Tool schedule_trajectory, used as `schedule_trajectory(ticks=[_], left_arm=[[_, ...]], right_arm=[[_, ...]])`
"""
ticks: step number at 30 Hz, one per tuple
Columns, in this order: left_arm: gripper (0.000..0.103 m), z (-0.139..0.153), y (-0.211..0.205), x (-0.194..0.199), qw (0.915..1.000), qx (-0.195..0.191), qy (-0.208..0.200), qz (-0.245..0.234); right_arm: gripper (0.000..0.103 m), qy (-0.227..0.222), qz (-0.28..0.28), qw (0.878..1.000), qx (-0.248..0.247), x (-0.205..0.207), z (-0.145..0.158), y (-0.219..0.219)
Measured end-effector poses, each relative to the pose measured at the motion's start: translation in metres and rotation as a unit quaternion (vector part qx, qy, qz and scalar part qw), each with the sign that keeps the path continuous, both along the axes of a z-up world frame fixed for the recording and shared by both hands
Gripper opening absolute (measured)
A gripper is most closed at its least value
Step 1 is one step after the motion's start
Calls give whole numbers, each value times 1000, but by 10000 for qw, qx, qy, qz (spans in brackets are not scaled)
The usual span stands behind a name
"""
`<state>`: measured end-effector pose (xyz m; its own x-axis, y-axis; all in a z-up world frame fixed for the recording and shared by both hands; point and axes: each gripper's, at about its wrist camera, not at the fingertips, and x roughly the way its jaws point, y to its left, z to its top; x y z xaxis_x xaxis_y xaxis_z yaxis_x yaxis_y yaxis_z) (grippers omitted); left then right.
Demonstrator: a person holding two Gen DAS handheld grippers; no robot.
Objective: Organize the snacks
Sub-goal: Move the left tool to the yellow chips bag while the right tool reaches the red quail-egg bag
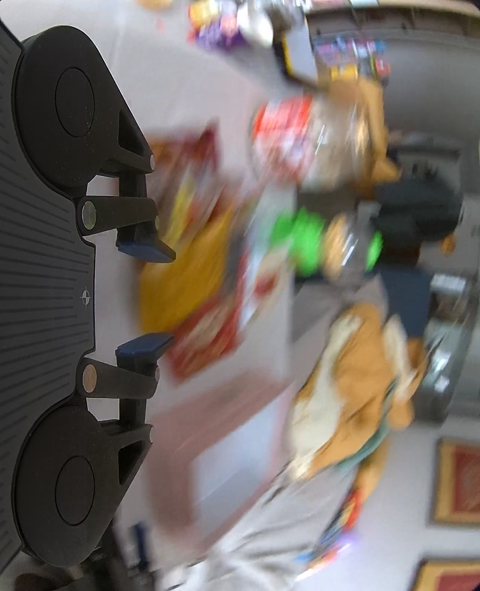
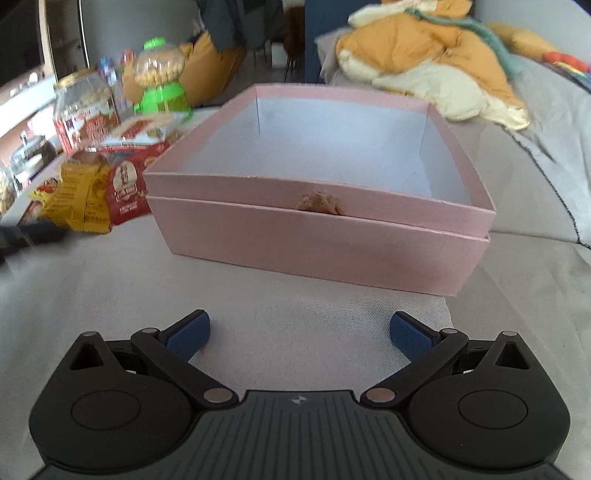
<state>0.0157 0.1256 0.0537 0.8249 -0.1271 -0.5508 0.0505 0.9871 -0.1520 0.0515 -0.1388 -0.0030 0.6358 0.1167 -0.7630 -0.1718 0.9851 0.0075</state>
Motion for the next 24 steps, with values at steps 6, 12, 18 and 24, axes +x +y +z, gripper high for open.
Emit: schedule_trajectory(ticks=[6, 12, 18, 24], left_arm=[[47, 8, 79, 3, 9943, -815, -80, 677], [47, -10, 98, -6, 9932, -702, 14, 925], [47, -15, 89, -37, 9942, -833, 107, 664], [47, -15, 69, -50, 9935, -1105, 150, 230]], right_arm=[[102, 476, 260, 9985, -113, 9, 9, 17], [96, 563, 2028, 9760, 551, -2, 39, 106], [95, -317, 2326, 9711, 424, 58, 72, 159], [79, 65, 1626, 9867, -58, 138, 38, 172]])
